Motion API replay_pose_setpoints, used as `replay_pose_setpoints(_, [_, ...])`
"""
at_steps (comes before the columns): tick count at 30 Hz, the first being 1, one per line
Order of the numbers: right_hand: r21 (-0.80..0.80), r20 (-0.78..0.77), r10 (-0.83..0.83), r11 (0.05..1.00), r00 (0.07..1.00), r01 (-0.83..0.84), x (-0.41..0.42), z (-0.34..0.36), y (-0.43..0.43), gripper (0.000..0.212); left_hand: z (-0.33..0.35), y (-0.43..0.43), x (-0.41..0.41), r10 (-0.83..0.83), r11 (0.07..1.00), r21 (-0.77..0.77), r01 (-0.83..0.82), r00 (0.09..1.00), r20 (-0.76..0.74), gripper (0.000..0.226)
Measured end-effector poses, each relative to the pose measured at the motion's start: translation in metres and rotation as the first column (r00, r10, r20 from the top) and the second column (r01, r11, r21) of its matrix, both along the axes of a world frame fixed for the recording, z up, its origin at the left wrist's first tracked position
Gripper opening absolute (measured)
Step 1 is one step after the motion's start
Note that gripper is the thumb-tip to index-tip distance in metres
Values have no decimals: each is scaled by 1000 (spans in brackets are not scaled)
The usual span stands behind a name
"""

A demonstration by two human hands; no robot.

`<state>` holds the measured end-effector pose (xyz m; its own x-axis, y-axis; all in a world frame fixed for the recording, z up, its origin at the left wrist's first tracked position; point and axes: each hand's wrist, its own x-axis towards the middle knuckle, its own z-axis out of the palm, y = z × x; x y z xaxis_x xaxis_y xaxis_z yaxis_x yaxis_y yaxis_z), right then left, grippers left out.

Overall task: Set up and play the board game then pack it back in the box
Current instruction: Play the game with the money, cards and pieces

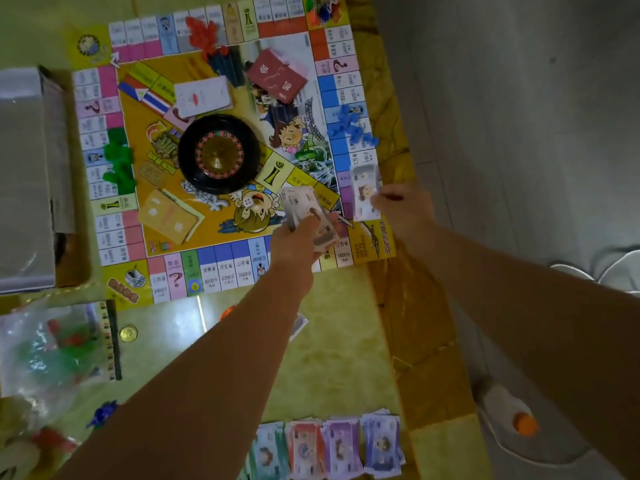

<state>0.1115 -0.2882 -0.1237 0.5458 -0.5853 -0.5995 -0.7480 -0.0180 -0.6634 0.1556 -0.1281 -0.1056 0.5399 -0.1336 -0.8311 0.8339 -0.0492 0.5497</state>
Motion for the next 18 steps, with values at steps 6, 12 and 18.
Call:
replay_pose_setpoints(6, [-210, -123, 21, 976, 992, -47, 15, -21, -6, 25, -13, -11, 21, -13, 999, 52, 13, 1000, -14, 11])
replay_pose_setpoints(12, [-102, 68, 149, 985, 986, -142, 20, -2, 11, 21, -15, -8, 33, -43, 998, 39, 45, 998, -52, 14])
replay_pose_setpoints(18, [141, 103, 415, 894, 904, -426, 38, 10, 31, 14, -5, -5, 41, -15, 999, 46, 19, 995, -96, 27])
